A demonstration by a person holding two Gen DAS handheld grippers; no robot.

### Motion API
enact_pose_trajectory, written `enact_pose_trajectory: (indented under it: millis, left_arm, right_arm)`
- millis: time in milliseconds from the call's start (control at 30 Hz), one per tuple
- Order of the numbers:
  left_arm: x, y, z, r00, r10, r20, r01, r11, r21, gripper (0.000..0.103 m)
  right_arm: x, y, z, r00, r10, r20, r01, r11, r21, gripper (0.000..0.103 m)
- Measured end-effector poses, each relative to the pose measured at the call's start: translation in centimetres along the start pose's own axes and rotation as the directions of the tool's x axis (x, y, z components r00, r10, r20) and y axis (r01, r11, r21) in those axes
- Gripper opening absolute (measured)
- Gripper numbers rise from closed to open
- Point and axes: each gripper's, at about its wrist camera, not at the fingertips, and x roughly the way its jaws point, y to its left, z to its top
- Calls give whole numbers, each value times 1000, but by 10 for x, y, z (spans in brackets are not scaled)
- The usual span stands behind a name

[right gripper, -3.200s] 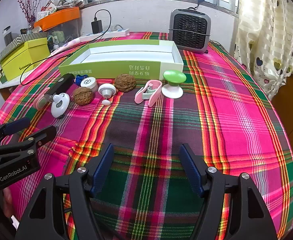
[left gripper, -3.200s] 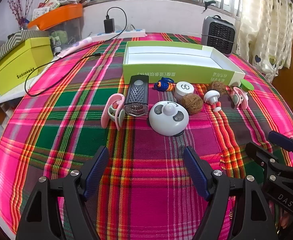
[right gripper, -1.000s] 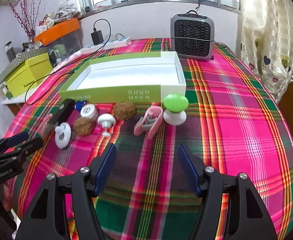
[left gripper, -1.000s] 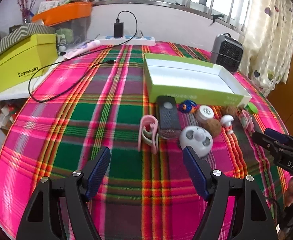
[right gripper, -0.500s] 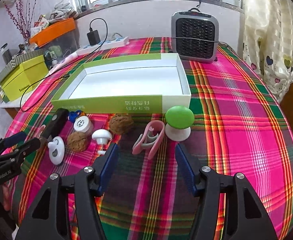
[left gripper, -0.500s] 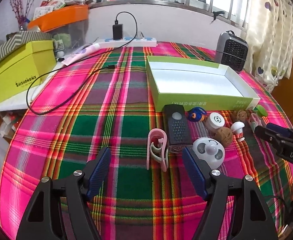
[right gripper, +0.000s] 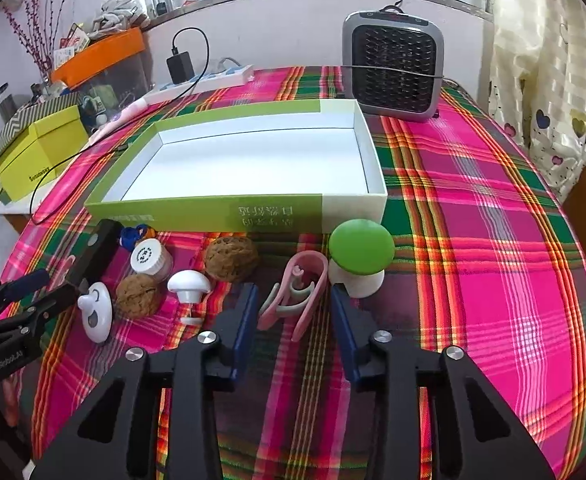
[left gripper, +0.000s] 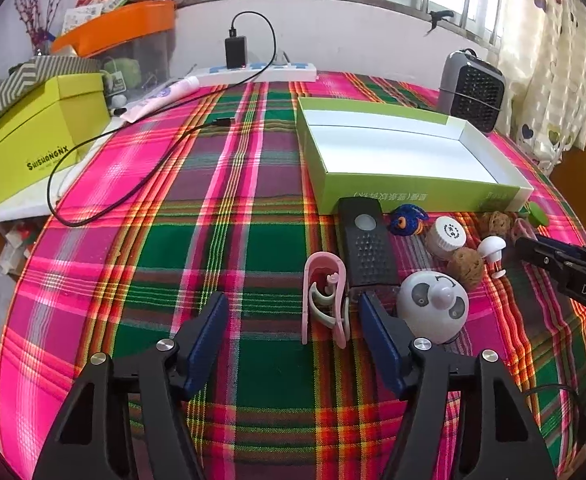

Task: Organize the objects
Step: 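Close the left tool on one pink clip while the right tool grasps the other pink clip, then lift the pink clips with both tools and carry them over the white box lid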

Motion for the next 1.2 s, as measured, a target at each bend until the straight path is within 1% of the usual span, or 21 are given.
enact_pose_trajectory:
  millis: [67, 133, 167, 200, 233, 333, 433, 500, 667, 867, 1033, 1200]
  left_arm:
    - [0, 0, 0, 1000, 1, -2, -1, 1000, -2, 64]
    - [1, 0, 0, 1000, -2, -8, 2, 1000, -3, 60]
    - [1, 0, 1, 1000, -2, -10, 2, 1000, -4, 55]
    - [1, 0, 1, 1000, -2, -10, 2, 1000, -2, 54]
    - [2, 0, 1, 1000, -3, -10, 3, 1000, 0, 54]
    - [2, -1, 1, 1000, -4, -10, 4, 1000, 4, 48]
    - [2, 0, 2, 1000, -6, -8, 6, 1000, 3, 40]
    - [2, 0, 2, 1000, -3, -7, 3, 1000, 5, 31]
    - [2, 1, 2, 1000, -9, -7, 9, 1000, 4, 22]
    - [0, -1, 0, 1000, -26, -6, 26, 1000, 12, 21]
    - [-6, -5, -7, 998, -56, -15, 56, 998, 28, 21]
    - [-9, -9, -11, 998, -61, -20, 62, 997, 39, 21]
  right_arm:
    - [0, 0, 0, 1000, -1, -1, 1, 1000, -1, 31]
    - [0, 0, 0, 1000, 0, 0, 0, 1000, -4, 31]
    - [0, 1, 1, 1000, 0, 0, 0, 1000, -6, 29]
    - [1, 2, 0, 1000, -2, -2, 2, 1000, -7, 25]
    - [1, 1, 0, 1000, -5, -2, 5, 1000, -8, 24]
    - [0, 2, 0, 1000, -7, -2, 7, 1000, -12, 24]
    - [0, 2, -1, 1000, -8, 0, 8, 1000, -16, 24]
    - [0, 3, -2, 1000, -6, 0, 6, 1000, -19, 24]
    - [-1, 3, -3, 1000, -3, 1, 4, 1000, -18, 24]
    - [-3, 3, -4, 1000, -2, 1, 2, 1000, -20, 24]
    - [-9, 5, -12, 1000, 9, 0, -9, 1000, -28, 24]
    - [-15, 6, -20, 1000, 14, -5, -14, 999, -38, 24]
